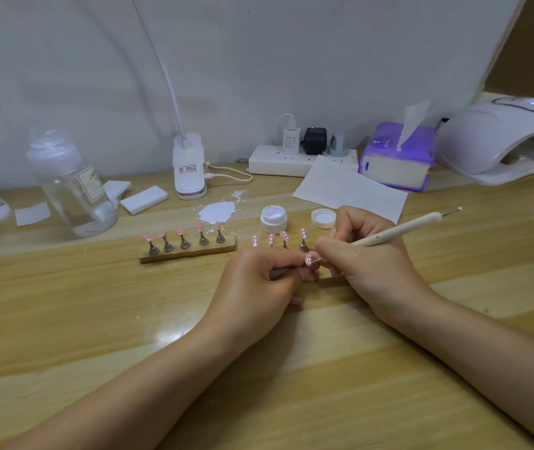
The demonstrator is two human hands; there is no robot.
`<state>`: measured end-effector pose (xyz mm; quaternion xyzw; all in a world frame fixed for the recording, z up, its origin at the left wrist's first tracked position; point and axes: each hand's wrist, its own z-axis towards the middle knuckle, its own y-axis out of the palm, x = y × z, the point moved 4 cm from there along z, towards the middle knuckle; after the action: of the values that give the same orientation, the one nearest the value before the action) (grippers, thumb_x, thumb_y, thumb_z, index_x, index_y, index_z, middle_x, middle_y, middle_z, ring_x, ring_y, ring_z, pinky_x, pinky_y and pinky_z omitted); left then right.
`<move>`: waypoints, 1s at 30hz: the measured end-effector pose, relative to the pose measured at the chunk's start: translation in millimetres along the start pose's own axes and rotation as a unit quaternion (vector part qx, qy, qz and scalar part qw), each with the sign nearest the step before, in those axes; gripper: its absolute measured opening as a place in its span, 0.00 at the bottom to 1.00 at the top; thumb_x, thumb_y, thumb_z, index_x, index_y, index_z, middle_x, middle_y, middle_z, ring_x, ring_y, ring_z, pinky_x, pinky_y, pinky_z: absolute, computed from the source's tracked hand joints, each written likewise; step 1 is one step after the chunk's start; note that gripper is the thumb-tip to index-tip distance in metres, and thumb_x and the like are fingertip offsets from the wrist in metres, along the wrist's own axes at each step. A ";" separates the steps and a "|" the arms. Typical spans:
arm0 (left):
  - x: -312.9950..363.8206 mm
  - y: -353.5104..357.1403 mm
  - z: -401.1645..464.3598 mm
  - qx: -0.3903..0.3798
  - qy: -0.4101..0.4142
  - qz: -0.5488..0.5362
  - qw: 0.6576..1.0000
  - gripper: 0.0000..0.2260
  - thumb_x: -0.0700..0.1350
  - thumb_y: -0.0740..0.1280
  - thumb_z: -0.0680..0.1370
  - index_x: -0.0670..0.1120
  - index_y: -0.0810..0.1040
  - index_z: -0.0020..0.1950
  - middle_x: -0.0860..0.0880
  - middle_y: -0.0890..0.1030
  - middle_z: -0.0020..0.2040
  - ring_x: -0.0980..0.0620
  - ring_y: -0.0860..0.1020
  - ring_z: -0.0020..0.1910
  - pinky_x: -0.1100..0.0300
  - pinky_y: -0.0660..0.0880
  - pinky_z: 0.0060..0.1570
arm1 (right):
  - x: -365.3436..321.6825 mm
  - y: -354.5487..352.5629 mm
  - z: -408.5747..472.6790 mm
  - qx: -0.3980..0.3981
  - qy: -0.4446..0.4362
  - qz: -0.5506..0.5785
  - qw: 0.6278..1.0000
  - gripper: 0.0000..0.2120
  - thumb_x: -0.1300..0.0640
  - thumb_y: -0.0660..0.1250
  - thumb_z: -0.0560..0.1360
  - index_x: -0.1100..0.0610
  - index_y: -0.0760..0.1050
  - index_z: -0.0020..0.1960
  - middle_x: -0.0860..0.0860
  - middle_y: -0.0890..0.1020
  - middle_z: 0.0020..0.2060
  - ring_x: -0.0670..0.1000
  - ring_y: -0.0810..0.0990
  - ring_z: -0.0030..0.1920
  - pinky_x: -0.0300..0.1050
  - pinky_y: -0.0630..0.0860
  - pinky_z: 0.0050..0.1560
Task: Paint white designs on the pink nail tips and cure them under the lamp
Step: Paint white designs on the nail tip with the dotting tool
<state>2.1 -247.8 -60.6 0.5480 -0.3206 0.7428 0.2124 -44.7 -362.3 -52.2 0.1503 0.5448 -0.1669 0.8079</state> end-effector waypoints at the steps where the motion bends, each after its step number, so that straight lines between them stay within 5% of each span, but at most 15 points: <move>1: 0.1 0.0 -0.1 0.000 -0.001 0.000 1.000 0.25 0.32 0.64 0.75 0.62 0.82 0.32 0.59 0.83 0.35 0.66 0.80 0.41 0.73 0.74 0.31 | 0.0 -0.1 -0.1 0.001 0.001 -0.002 1.000 0.18 0.75 0.64 0.65 0.59 0.60 0.27 0.46 0.69 0.16 0.41 0.72 0.19 0.31 0.67 0.24; 17: -1.1 -0.3 0.6 0.010 -0.008 0.009 1.000 0.26 0.32 0.65 0.75 0.63 0.81 0.31 0.59 0.83 0.35 0.66 0.80 0.40 0.72 0.74 0.31 | 2.6 -2.4 -0.1 0.022 0.011 -0.023 0.999 0.20 0.74 0.64 0.66 0.56 0.61 0.25 0.45 0.68 0.17 0.41 0.69 0.19 0.32 0.66 0.23; 21: -0.9 -0.1 0.5 0.008 -0.006 0.008 1.000 0.23 0.33 0.65 0.75 0.60 0.82 0.32 0.57 0.84 0.38 0.65 0.80 0.42 0.72 0.74 0.31 | 0.7 -3.8 0.3 0.048 0.017 -0.016 0.999 0.17 0.66 0.66 0.62 0.52 0.62 0.23 0.46 0.67 0.18 0.43 0.68 0.20 0.41 0.70 0.30; 24: -1.0 0.3 0.0 0.006 -0.008 0.002 1.000 0.17 0.34 0.66 0.75 0.55 0.82 0.37 0.59 0.84 0.39 0.64 0.81 0.44 0.71 0.75 0.31 | -1.3 -6.7 -0.5 0.090 0.018 0.007 0.996 0.22 0.69 0.68 0.68 0.51 0.64 0.23 0.46 0.68 0.16 0.41 0.69 0.20 0.50 0.79 0.37; 30: 0.5 -1.0 -2.7 0.015 -0.017 -0.016 1.000 0.15 0.35 0.66 0.75 0.55 0.82 0.39 0.57 0.84 0.38 0.65 0.81 0.41 0.71 0.74 0.31 | -11.0 -7.5 -3.1 0.132 -0.013 0.039 0.990 0.16 0.43 0.66 0.65 0.53 0.67 0.30 0.48 0.74 0.18 0.43 0.73 0.21 0.34 0.73 0.27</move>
<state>0.8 -245.2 -60.4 0.5684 -0.3047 0.7346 0.2106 -54.3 -366.6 -43.5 0.2740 0.5011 -0.2078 0.7941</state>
